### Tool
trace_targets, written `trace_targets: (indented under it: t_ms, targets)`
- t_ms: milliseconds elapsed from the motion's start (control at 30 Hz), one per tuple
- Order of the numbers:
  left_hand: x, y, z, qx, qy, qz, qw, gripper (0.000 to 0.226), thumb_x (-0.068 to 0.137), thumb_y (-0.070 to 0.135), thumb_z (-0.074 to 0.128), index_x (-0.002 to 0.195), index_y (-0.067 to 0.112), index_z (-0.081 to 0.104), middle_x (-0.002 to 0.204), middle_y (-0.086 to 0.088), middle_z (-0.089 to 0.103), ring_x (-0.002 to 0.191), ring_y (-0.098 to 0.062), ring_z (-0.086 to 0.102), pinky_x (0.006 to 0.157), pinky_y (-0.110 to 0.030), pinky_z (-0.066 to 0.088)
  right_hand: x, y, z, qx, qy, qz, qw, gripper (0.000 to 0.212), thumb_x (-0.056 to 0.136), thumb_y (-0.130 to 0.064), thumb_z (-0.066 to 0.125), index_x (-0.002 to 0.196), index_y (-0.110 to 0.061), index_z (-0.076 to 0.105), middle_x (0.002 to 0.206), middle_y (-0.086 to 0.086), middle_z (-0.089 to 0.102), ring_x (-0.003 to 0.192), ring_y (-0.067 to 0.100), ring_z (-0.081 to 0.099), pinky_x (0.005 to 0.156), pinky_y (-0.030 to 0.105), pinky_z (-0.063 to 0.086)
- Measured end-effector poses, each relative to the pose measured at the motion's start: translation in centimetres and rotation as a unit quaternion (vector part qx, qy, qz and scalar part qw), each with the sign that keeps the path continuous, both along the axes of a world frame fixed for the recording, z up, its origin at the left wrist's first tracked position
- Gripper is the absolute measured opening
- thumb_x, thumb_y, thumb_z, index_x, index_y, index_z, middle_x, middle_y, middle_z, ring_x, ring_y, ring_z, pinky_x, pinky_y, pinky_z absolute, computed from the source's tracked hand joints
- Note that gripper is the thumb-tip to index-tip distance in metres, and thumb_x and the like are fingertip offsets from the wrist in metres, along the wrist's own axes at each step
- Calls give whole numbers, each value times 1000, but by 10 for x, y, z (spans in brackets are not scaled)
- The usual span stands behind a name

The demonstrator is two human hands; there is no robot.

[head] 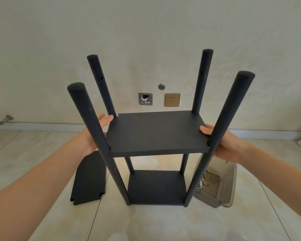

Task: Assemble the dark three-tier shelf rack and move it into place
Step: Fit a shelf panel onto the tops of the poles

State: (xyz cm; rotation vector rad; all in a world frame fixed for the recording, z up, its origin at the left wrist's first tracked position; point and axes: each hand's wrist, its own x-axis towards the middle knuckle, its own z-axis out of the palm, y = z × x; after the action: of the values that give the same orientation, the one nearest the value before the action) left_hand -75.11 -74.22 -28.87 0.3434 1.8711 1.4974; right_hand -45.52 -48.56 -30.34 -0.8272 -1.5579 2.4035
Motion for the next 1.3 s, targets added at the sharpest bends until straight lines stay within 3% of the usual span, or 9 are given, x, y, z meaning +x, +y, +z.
trace_targets:
  t_ms: [200,367,500,700,833,933,1067,1200,1300]
  targets:
    - [12,22,1,-22,64,-9,998,34,97,33,66,126,29,51,108,1,68,88,-18,70,54,-25,57,0,-1,-3,3,6,1,1000,49,86,-29,63,132,-13,58,121,7,70,100,20,71,74,33,60]
    - [14,17,-7,-4,63,-31,998,28,101,26,58,128,31,51,111,4,67,87,-13,69,54,-22,56,0,-1,-12,7,-1,2,1000,51,86,-30,63,133,-13,58,124,7,69,104,22,70,84,36,60]
    - [18,18,-15,-3,96,-31,995,43,104,24,53,146,29,43,121,5,63,101,-16,65,68,-26,53,0,-4,-17,-5,-1,-3,1000,51,86,-29,63,134,-12,56,125,7,69,103,21,70,83,34,60]
    - [22,20,-26,0,116,-17,993,51,107,25,48,155,32,32,132,6,56,104,-14,60,74,-28,52,-1,-8,-24,-20,18,-16,999,43,89,-24,62,130,-12,58,121,6,71,103,21,71,74,30,59]
    - [20,19,-31,7,130,-23,991,52,107,24,48,155,31,31,135,8,55,119,-22,58,95,-39,52,-1,-8,-30,-25,16,-19,999,44,88,-24,63,130,-12,58,118,6,72,102,23,71,73,30,59]
    - [18,16,-34,20,119,-37,992,48,106,20,50,150,35,38,121,21,60,112,-13,61,82,-30,53,0,-7,-35,-21,12,-9,1000,43,89,-25,63,130,-14,58,123,6,70,107,24,70,76,32,59]
    - [17,15,-34,20,115,-40,992,51,106,19,50,152,35,36,116,27,59,110,-8,61,81,-30,53,-1,-8,-43,-18,11,-11,1000,46,90,-28,62,133,-13,56,126,7,68,112,25,67,84,34,59]
    - [20,16,-35,13,138,-36,990,52,106,19,50,153,34,34,119,28,57,115,-10,58,96,-38,51,-1,-9,-51,-14,3,-14,1000,48,92,-29,61,136,-13,53,132,8,64,119,27,63,103,44,50]
    - [21,16,-37,8,160,-42,986,53,106,18,49,154,33,32,127,23,56,119,-13,57,104,-42,47,0,-8,-53,-15,2,-17,1000,49,91,-29,62,137,-13,53,132,8,64,120,28,63,105,46,47]
